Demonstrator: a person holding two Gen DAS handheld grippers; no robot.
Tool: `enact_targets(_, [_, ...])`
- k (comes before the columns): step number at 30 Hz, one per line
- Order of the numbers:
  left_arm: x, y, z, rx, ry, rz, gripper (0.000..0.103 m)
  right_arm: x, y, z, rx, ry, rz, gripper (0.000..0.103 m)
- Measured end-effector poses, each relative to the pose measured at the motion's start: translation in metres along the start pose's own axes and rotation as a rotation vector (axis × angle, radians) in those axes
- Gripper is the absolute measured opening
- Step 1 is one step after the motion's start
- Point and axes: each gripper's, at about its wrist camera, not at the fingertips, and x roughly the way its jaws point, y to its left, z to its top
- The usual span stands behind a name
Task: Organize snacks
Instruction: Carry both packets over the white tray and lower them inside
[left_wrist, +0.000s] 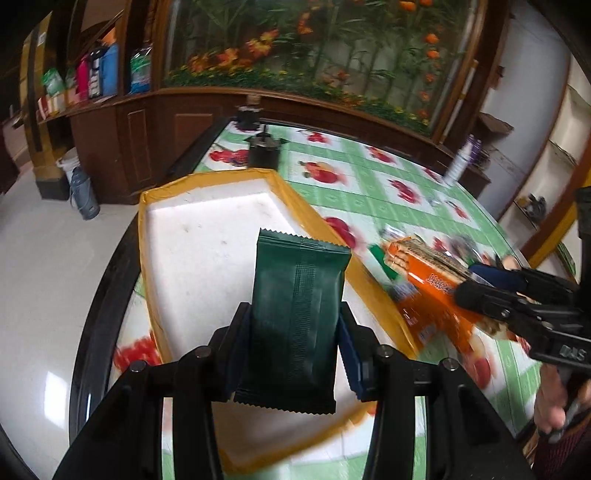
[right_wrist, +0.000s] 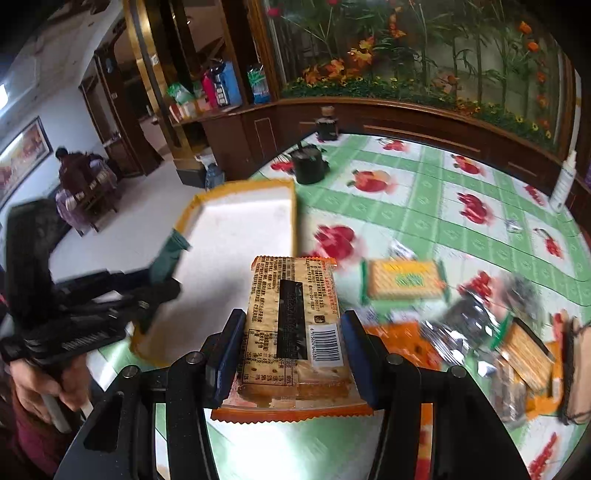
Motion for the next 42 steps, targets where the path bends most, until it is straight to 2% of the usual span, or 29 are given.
enact_targets(8, [0.046, 0.038, 0.038, -0.061, 0.072, 0.071, 0.044, 0.050, 0.024, 0.058, 0.058, 0.010, 0.049, 0.057])
enact_targets(19, [0.091, 0.079, 0.065, -0.120, 0.128, 0.160, 0.044, 0.152, 0.036, 0.110, 0.121, 0.084, 0.009, 0.057])
enact_targets(27, [0.111, 0.081, 0.066, -0.115, 0.157, 0.183, 0.044, 0.192, 0.037, 0.117, 0.138, 0.131, -0.001, 0.057])
enact_targets(37, [0.115, 0.081, 0.067, -0.111, 0.163, 0.190, 0.045, 0.213, 0.037, 0.112, 0.143, 0.172, 0.002, 0.058])
enact_targets(40, [0.115, 0.080, 0.068, -0.106, 0.162, 0.181, 0.048, 0.216, 0.036, 0.111, 0.151, 0.175, 0.006, 0.058])
enact_targets(42, [0.114, 0.081, 0.068, -0.107, 0.160, 0.180, 0.056, 0.214, 0.036, 0.112, 0.154, 0.172, 0.017, 0.058])
